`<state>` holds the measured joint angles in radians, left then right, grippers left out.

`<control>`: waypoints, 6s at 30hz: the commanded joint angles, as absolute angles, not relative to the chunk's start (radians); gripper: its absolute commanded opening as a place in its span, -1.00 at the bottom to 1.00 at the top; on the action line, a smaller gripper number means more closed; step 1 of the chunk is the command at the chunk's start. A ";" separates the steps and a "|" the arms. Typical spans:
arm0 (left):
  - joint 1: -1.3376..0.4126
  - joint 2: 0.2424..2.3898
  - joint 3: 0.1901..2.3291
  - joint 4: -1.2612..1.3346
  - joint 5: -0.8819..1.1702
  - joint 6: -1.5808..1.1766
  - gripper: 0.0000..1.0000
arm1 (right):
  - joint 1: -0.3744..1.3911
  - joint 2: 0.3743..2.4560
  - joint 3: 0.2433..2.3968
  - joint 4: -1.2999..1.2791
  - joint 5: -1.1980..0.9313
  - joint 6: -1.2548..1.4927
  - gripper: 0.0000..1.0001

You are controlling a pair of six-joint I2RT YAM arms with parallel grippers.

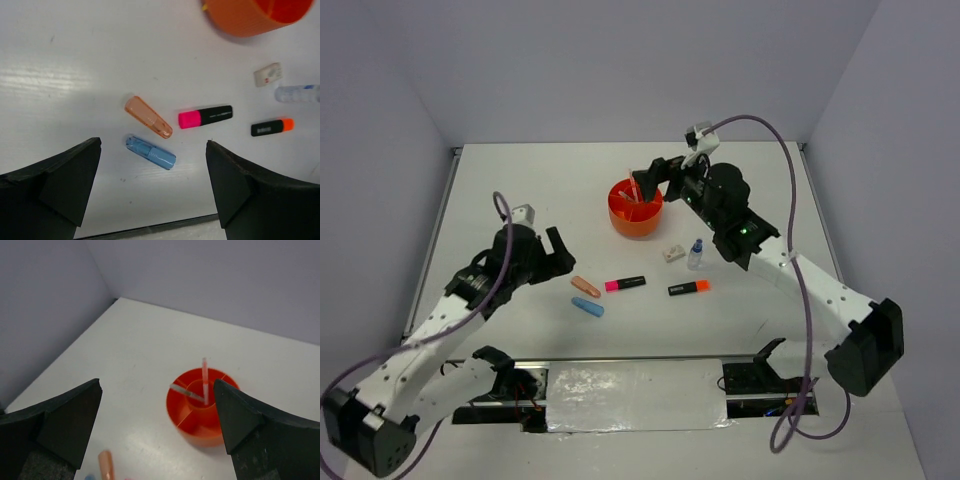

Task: Sort the stationery into containers
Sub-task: Pick up the stationery from the center of the board, then place the stationery in the storage box, then pick up the stationery from the center of the board.

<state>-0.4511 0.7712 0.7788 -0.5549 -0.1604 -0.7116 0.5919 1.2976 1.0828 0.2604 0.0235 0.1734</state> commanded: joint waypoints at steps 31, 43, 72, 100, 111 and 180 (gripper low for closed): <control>-0.572 1.584 1.025 -0.710 -0.374 -1.522 0.39 | 0.795 0.980 0.813 -0.190 0.158 0.313 1.00; -0.572 1.664 1.020 -0.686 -0.344 -1.528 0.27 | 0.796 0.988 0.805 -0.175 0.141 0.291 0.99; -0.565 1.335 0.991 -0.228 -0.612 -0.976 -1.00 | 0.778 0.904 0.750 -0.147 0.146 0.279 0.99; -0.465 1.483 0.747 1.086 -0.055 -0.485 -1.00 | 0.776 0.900 0.741 -0.121 0.069 0.296 0.99; -0.437 1.612 0.730 1.219 -0.032 -0.543 -0.99 | 0.778 0.936 0.752 -0.112 0.064 0.281 0.99; -0.690 1.209 0.903 -0.800 -0.523 -1.505 0.98 | 0.776 1.015 0.805 -0.187 0.080 0.276 0.99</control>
